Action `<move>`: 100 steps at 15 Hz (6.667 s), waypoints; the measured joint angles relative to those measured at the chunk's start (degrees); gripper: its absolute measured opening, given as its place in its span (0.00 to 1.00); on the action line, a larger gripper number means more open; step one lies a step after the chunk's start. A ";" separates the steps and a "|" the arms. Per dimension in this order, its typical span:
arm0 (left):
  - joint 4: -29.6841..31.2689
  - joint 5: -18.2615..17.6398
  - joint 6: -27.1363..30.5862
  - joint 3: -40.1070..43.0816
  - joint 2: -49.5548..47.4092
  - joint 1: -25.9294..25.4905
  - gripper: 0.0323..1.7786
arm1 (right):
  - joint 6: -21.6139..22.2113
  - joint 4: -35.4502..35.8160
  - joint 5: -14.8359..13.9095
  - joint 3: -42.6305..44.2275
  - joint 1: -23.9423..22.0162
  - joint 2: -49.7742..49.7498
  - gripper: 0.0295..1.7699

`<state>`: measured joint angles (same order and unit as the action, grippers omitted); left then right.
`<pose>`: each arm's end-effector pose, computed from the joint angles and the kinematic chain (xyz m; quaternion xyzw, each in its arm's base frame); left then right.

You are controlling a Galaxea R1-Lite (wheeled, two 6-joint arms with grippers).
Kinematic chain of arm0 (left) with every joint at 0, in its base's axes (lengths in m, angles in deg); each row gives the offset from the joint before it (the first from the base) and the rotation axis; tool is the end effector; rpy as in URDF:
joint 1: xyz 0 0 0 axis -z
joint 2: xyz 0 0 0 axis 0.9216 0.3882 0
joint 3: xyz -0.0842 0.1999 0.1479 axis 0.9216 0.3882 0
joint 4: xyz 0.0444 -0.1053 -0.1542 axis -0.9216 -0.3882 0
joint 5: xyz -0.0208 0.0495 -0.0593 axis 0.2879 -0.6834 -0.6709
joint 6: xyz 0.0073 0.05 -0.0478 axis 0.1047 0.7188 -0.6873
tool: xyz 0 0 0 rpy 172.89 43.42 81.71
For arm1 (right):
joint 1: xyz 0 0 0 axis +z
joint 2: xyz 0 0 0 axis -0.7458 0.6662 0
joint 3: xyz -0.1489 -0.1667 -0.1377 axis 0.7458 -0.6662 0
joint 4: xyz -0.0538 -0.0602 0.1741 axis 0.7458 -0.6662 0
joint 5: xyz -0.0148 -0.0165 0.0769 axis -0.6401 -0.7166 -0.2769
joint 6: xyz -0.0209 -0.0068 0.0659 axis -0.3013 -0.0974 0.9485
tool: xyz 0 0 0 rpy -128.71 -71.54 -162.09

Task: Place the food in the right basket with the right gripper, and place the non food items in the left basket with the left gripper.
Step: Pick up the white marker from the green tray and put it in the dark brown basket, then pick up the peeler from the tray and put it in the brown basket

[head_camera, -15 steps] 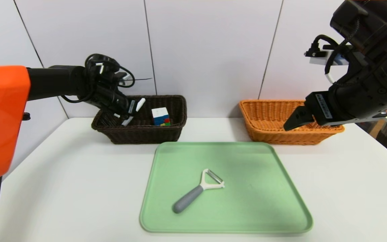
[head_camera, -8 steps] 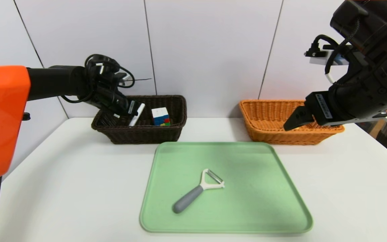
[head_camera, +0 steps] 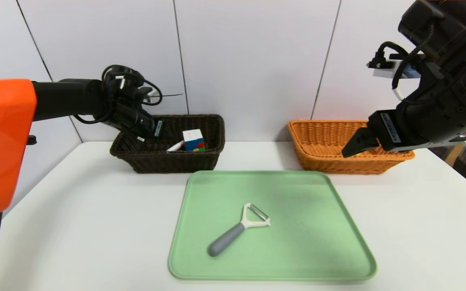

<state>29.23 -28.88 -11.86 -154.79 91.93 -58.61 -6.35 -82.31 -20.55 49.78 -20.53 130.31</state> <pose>0.4523 -0.0762 0.1472 0.0342 0.3382 -0.1363 0.9305 0.2536 0.1177 0.2439 -0.0367 0.4610 0.0618 0.8845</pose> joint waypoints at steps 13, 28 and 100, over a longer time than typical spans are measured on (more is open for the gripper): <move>-1.43 -1.16 1.02 4.55 -14.60 16.25 0.91 | 0.89 -0.06 0.05 -0.16 -0.30 -0.52 0.97; -5.68 3.61 1.19 22.49 -19.65 34.04 0.95 | 2.02 -0.12 -0.05 -0.18 0.05 -0.51 0.97; -6.50 2.73 -1.37 21.77 -6.25 36.73 0.70 | 3.64 -0.20 -0.11 -0.49 0.68 -1.84 0.97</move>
<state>22.73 -26.15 -13.22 -133.02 85.67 -21.88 -2.70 -82.50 -20.66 49.29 -19.85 128.47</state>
